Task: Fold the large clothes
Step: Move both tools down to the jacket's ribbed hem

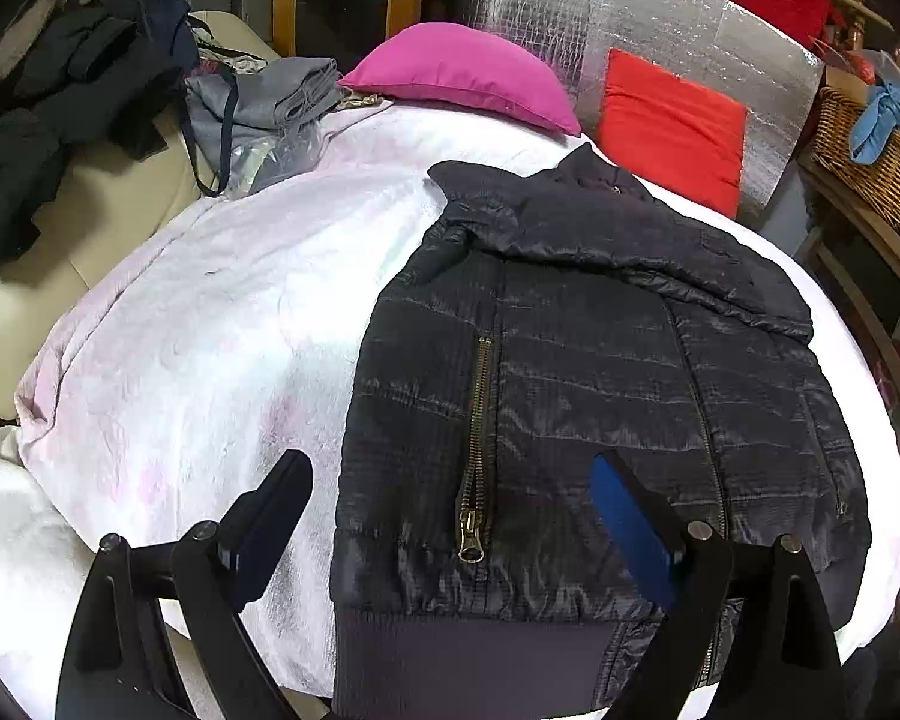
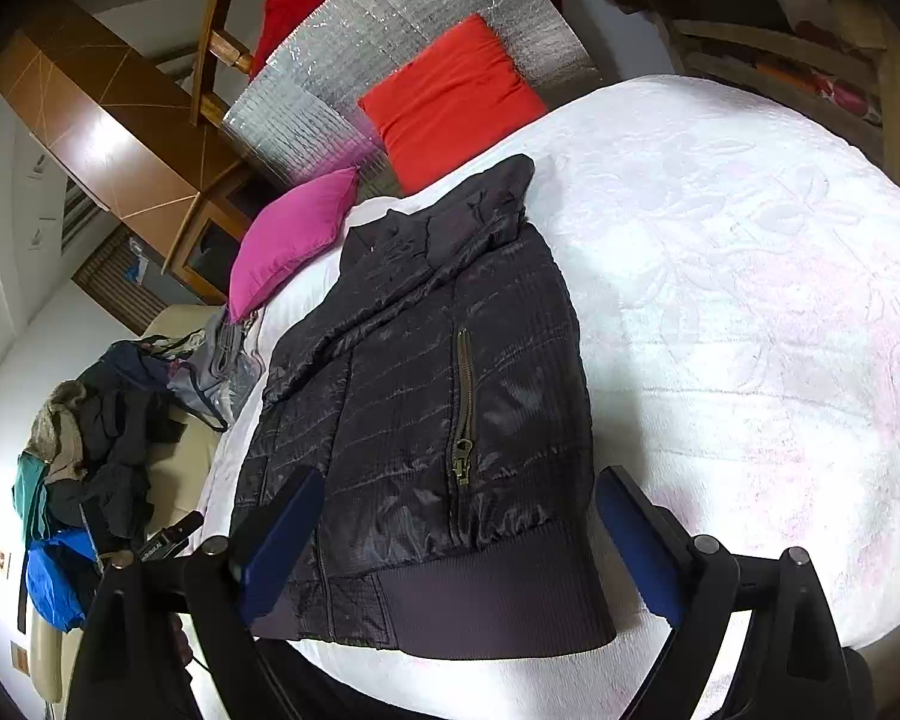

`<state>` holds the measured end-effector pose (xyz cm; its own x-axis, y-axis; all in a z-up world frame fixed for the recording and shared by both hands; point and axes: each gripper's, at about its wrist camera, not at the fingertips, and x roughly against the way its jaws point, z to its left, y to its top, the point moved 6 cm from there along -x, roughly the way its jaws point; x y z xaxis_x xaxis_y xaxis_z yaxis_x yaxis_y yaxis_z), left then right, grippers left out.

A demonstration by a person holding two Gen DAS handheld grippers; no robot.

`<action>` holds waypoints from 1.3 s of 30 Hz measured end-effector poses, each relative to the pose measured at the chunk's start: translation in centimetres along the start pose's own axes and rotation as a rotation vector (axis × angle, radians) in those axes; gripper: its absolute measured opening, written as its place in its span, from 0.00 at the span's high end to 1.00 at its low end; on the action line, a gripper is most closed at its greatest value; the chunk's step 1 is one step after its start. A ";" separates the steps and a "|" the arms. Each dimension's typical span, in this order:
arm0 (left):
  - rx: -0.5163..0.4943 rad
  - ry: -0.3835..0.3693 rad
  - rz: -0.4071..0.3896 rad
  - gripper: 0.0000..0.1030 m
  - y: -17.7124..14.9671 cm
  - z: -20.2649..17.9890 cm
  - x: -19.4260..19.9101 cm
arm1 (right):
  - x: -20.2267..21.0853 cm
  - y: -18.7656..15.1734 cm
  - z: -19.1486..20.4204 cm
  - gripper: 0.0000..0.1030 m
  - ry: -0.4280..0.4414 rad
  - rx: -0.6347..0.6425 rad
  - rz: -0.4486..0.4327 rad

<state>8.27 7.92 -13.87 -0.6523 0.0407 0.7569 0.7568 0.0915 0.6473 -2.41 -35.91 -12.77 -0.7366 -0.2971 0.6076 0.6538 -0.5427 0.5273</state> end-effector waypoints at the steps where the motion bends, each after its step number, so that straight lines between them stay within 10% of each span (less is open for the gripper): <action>1: -0.005 -0.004 0.001 0.09 0.0 -0.1 0.0 | -0.1 0.0 0.0 0.09 -0.001 0.002 0.001; 39: 0.086 -0.129 0.153 0.09 -5.6 6.5 -2.6 | -4.2 -3.2 -4.5 0.09 -0.011 -0.064 0.183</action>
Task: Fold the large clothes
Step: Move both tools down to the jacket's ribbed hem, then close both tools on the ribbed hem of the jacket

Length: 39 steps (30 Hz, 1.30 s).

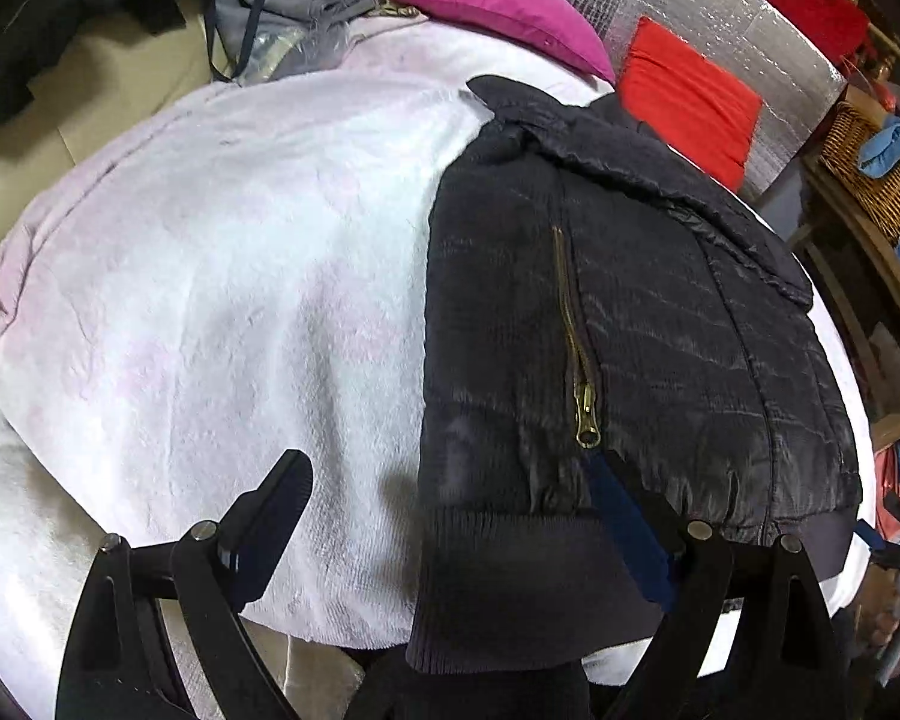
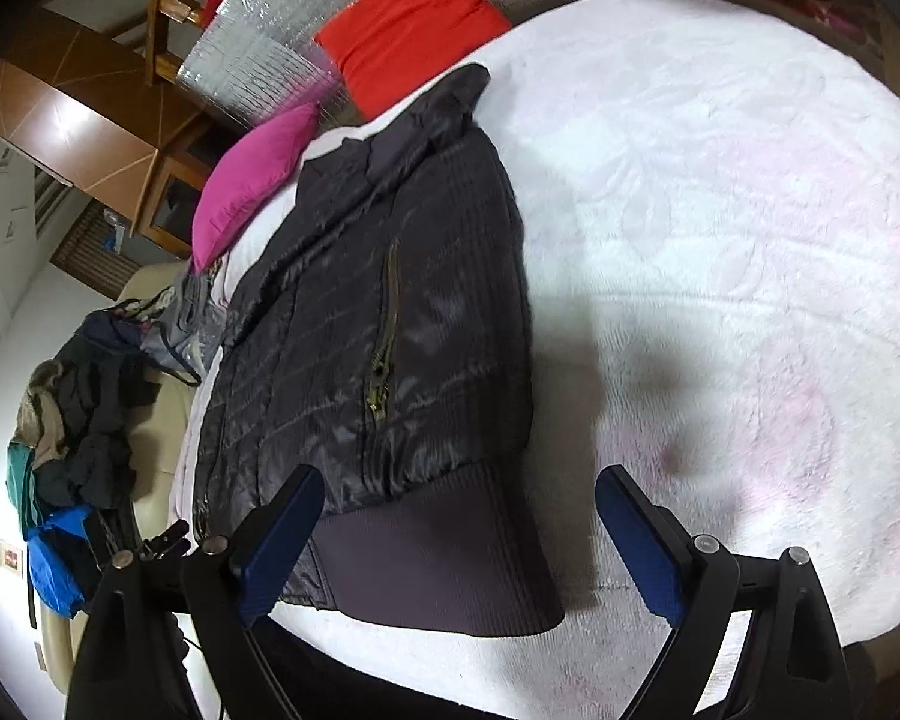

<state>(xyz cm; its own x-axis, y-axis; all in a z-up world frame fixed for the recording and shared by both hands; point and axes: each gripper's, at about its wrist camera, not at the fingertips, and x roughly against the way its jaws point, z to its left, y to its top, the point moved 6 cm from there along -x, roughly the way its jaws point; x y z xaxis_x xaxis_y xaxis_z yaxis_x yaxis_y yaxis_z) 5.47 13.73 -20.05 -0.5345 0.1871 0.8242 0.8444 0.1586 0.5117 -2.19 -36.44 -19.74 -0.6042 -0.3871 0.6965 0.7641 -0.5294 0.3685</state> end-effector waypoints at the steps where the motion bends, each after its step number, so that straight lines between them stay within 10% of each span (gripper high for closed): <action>1: -0.004 -0.009 0.002 0.09 -0.2 -0.1 0.0 | -0.2 -0.1 -0.1 0.09 0.003 -0.005 0.007; 15: -0.019 -0.068 0.036 0.09 -2.8 1.1 0.4 | -1.7 -1.1 0.3 0.15 0.015 0.009 0.046; 21: -0.034 -0.097 0.088 0.11 -3.2 0.7 -1.0 | -2.3 -1.4 0.2 0.41 -0.015 0.013 0.064; 25: -0.037 -0.129 0.123 0.48 -3.4 0.5 -1.7 | -2.4 -1.6 0.3 0.51 -0.042 0.036 0.073; 36: -0.050 -0.110 0.118 0.40 -3.0 -0.8 -2.2 | -2.8 -1.5 0.0 0.49 -0.053 0.047 0.086; 39: -0.075 -0.102 0.112 0.52 -2.8 -1.5 -2.5 | -2.9 -1.6 0.2 0.79 -0.080 0.076 0.109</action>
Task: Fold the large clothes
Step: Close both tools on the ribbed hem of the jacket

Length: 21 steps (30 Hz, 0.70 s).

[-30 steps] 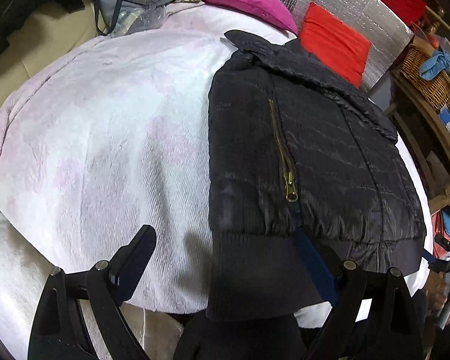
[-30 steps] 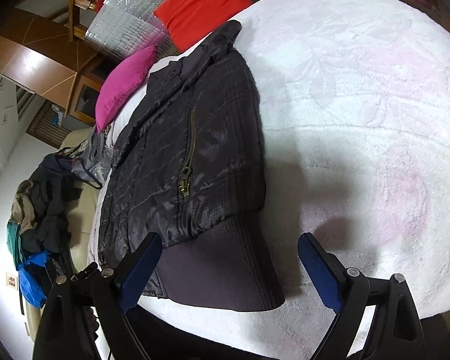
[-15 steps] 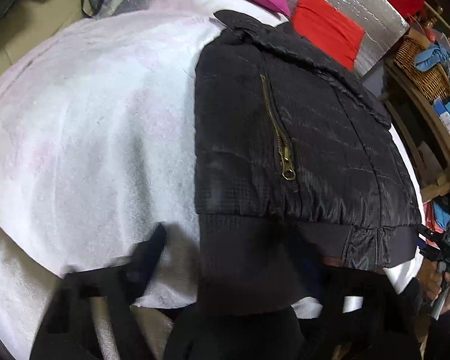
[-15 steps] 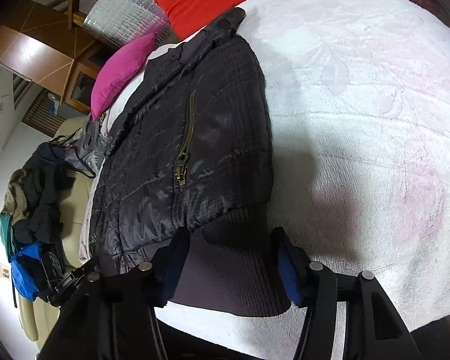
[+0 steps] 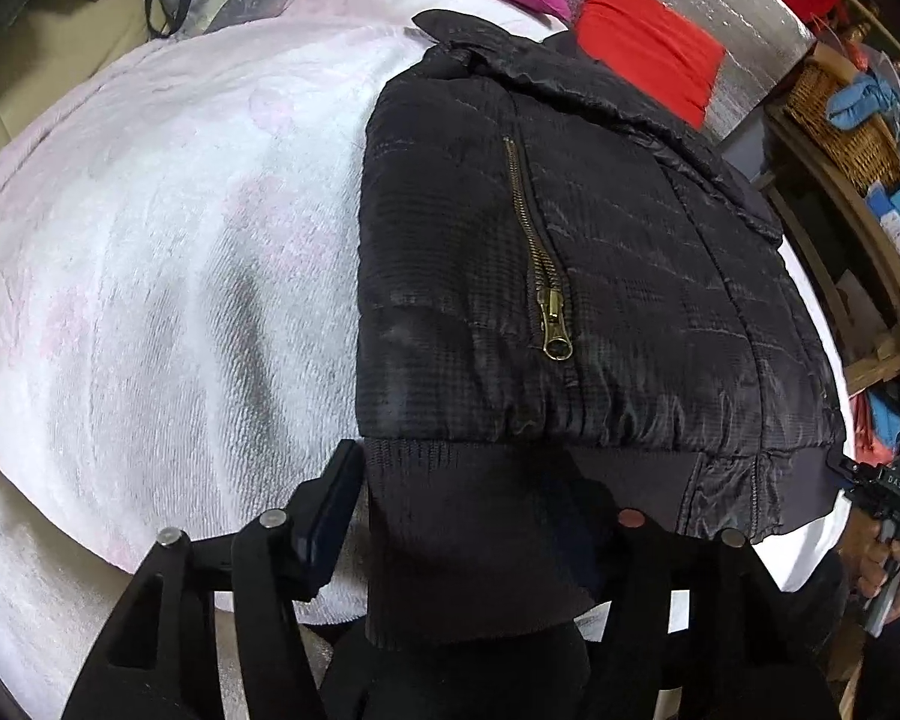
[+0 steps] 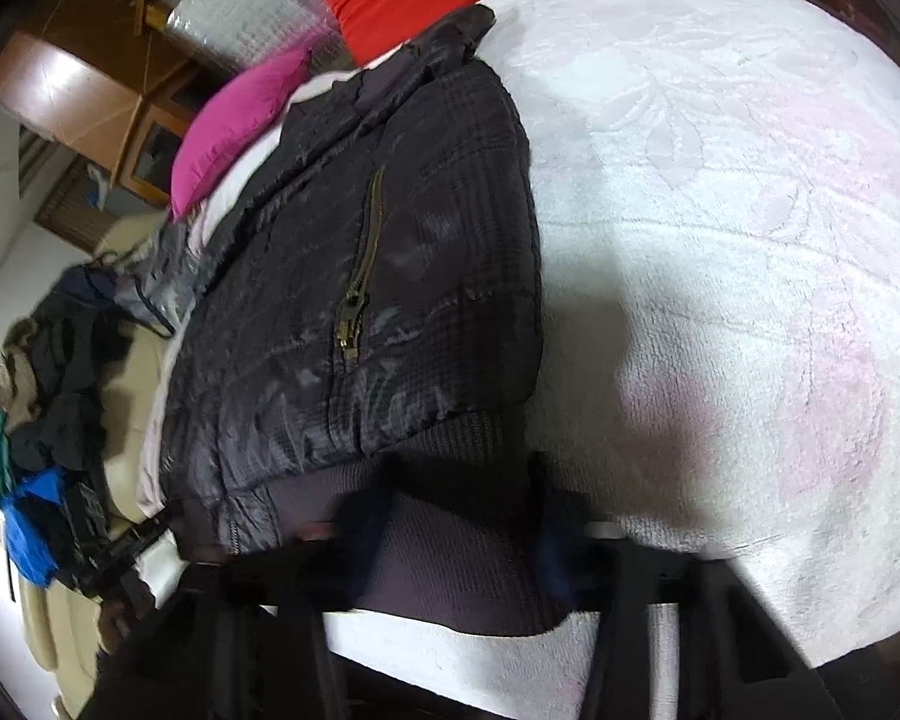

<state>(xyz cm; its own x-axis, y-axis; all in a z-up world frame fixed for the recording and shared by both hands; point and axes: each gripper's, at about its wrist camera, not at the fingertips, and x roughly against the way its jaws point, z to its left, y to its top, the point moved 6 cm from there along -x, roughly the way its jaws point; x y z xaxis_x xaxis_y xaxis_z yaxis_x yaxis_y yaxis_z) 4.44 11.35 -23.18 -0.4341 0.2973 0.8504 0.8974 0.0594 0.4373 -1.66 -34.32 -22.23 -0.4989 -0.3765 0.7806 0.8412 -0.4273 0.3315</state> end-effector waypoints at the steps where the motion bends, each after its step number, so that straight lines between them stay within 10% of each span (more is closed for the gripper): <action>1: -0.014 0.012 0.003 0.63 0.0 -0.2 0.0 | 0.1 0.0 0.1 0.87 -0.002 0.006 0.002; 7: 0.011 0.012 -0.005 0.88 0.6 0.0 1.6 | 1.4 0.2 1.1 0.92 0.034 0.014 -0.007; 21: 0.009 0.024 -0.005 0.82 -0.3 1.0 1.6 | 0.9 -0.4 -0.3 0.88 0.098 -0.064 -0.017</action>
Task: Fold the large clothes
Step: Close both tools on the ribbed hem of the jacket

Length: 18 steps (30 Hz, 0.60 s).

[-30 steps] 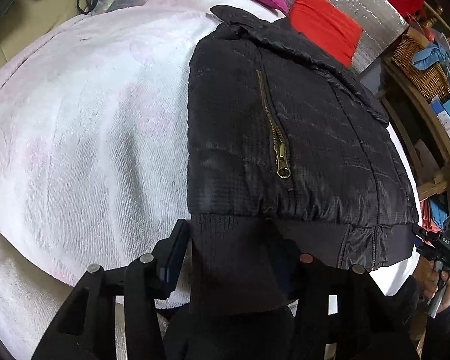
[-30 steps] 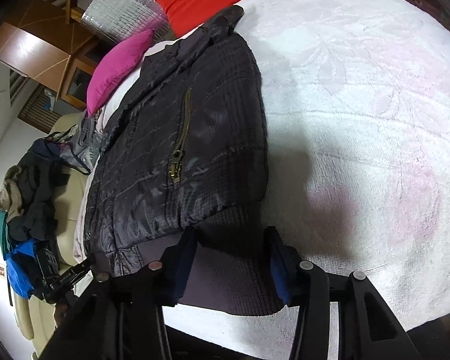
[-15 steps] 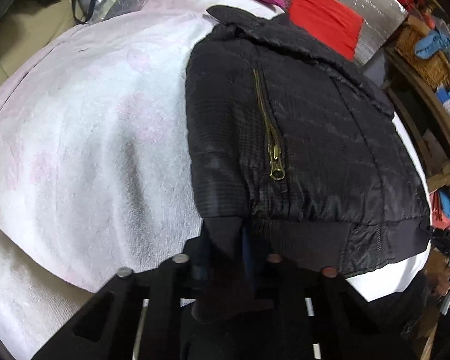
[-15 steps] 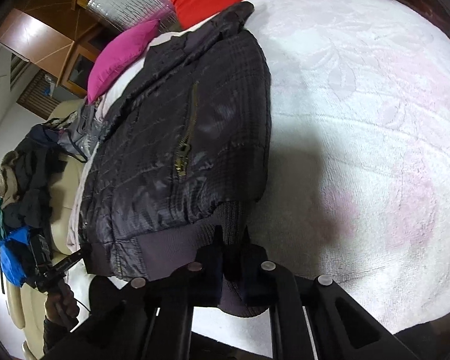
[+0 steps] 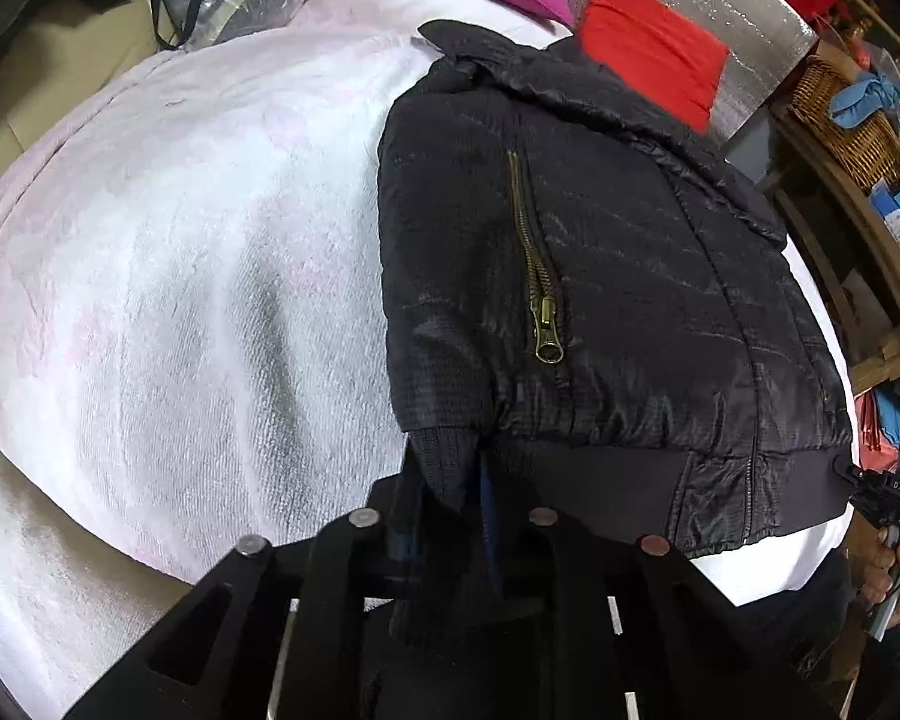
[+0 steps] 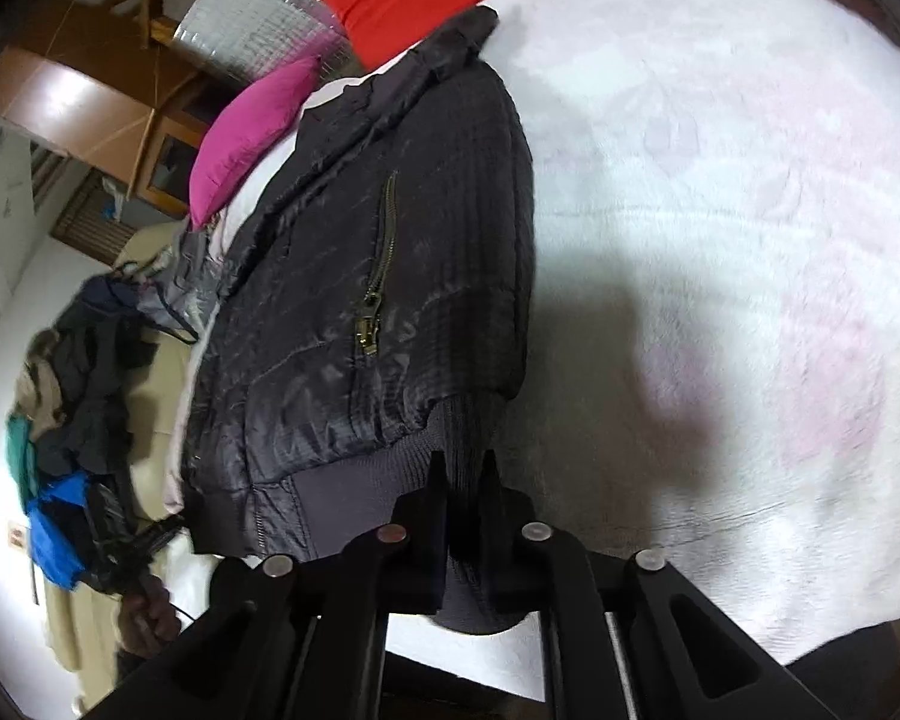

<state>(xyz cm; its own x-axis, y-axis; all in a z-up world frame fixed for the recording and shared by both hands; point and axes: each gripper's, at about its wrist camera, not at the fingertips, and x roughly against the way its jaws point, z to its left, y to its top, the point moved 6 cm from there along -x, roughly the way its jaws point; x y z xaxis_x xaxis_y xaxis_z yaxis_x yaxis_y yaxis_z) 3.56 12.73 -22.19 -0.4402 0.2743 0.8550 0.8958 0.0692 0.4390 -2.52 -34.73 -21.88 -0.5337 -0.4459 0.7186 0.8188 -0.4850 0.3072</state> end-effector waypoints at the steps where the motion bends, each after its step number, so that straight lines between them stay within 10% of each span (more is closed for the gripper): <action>1: -0.001 0.003 -0.001 0.80 0.0 0.0 0.0 | -0.1 0.0 -0.1 0.86 -0.002 -0.006 0.004; 7: -0.007 0.017 -0.031 0.45 0.3 -0.7 -0.3 | -0.6 -0.2 -0.7 0.73 -0.003 -0.028 0.008; 11: -0.029 0.023 -0.030 0.45 1.1 -1.9 -1.4 | -1.0 -0.4 -0.8 0.74 -0.004 -0.027 0.008; 15: -0.015 0.032 -0.021 0.81 1.5 -1.7 -1.3 | -1.2 -0.3 -0.4 0.91 -0.012 0.001 0.035; 18: 0.011 -0.015 -0.058 0.85 1.9 -1.4 0.7 | 0.1 0.0 0.8 0.92 0.018 0.030 0.017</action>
<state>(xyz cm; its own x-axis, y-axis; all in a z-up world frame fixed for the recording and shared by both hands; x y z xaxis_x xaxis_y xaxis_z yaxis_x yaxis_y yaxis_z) 4.85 11.73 -20.34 -0.4909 0.2833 0.8239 0.8693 0.0956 0.4850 -2.42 -34.20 -21.27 -0.5229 -0.4677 0.7126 0.8338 -0.4546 0.3134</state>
